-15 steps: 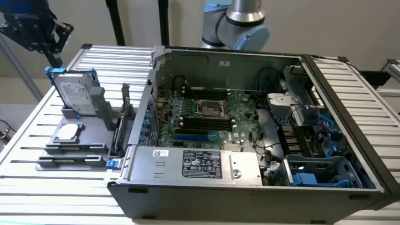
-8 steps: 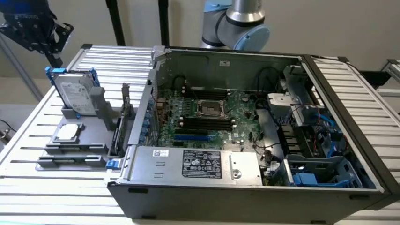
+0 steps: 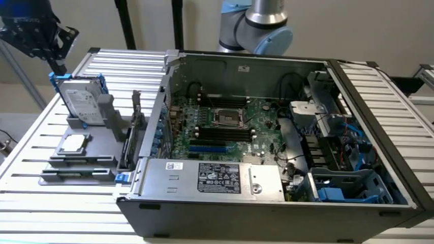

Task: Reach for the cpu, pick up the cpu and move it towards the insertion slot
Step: 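Pick up the cpu and move it towards the insertion slot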

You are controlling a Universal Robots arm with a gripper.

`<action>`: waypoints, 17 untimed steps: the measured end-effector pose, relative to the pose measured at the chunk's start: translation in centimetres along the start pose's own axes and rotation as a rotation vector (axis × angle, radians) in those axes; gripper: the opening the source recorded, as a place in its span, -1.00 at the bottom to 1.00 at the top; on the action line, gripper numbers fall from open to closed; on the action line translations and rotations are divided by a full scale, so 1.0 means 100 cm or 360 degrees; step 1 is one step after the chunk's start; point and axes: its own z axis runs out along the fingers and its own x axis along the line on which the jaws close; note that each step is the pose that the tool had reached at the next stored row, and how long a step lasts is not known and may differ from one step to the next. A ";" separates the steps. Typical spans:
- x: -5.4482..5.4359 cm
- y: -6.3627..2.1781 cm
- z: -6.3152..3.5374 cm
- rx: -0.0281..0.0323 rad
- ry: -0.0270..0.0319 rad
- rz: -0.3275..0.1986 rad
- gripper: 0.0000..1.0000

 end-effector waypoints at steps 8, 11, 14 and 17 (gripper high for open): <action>0.009 -0.0253 0.0048 0.00000 0.00023 0.0000 -0.79; 0.014 -0.0275 0.0069 0.00003 0.00052 0.0000 -0.79; 0.017 -0.0293 0.0086 0.00007 0.00104 -0.0002 -0.79; 0.019 -0.0305 0.0102 0.00011 0.00151 -0.0007 -0.79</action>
